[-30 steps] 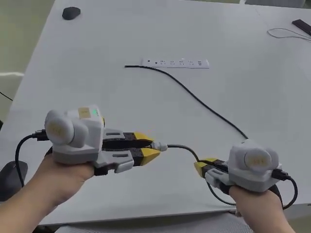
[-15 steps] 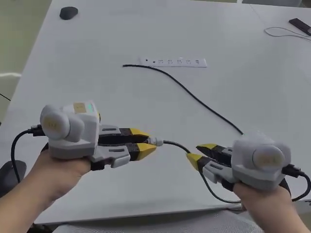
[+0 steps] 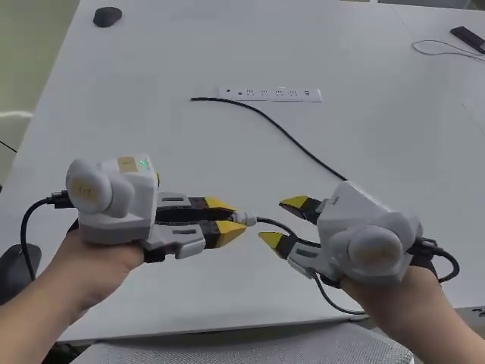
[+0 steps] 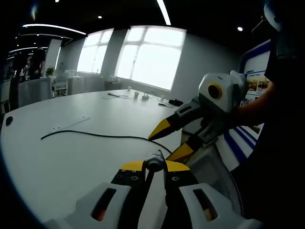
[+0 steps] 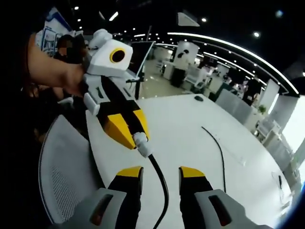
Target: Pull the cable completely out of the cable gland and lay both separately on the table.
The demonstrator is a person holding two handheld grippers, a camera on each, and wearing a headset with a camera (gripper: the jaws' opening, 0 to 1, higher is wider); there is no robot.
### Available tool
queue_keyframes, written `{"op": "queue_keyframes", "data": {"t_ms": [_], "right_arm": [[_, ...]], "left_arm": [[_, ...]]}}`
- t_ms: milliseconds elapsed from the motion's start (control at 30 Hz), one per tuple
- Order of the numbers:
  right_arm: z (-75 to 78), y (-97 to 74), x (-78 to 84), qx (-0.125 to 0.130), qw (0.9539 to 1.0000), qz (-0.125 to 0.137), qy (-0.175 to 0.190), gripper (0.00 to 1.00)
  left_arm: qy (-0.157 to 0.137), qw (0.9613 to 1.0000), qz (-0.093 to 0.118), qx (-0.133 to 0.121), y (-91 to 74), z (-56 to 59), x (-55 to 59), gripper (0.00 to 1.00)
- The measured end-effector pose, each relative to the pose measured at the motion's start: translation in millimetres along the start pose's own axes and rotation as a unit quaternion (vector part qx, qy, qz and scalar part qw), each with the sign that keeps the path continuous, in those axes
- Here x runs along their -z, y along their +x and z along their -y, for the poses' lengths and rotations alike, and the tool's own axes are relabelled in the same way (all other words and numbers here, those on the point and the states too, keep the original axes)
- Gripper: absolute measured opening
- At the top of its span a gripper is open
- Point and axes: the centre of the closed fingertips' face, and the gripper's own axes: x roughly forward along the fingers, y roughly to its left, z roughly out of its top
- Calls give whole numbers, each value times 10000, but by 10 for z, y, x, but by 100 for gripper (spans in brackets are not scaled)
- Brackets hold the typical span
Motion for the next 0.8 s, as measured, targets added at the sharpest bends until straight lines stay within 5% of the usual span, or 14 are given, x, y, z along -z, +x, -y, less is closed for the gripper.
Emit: {"op": "queue_keyframes", "data": {"t_ms": [500,800], "right_arm": [[-78,13,14,-205,9986,-78,-487,3],[-38,24,35,-198,9988,-58,-440,1]], "left_arm": [[-21,10000,1,-34,72,64,29,15],[0,9999,1,-114,103,41,27,15]]}}
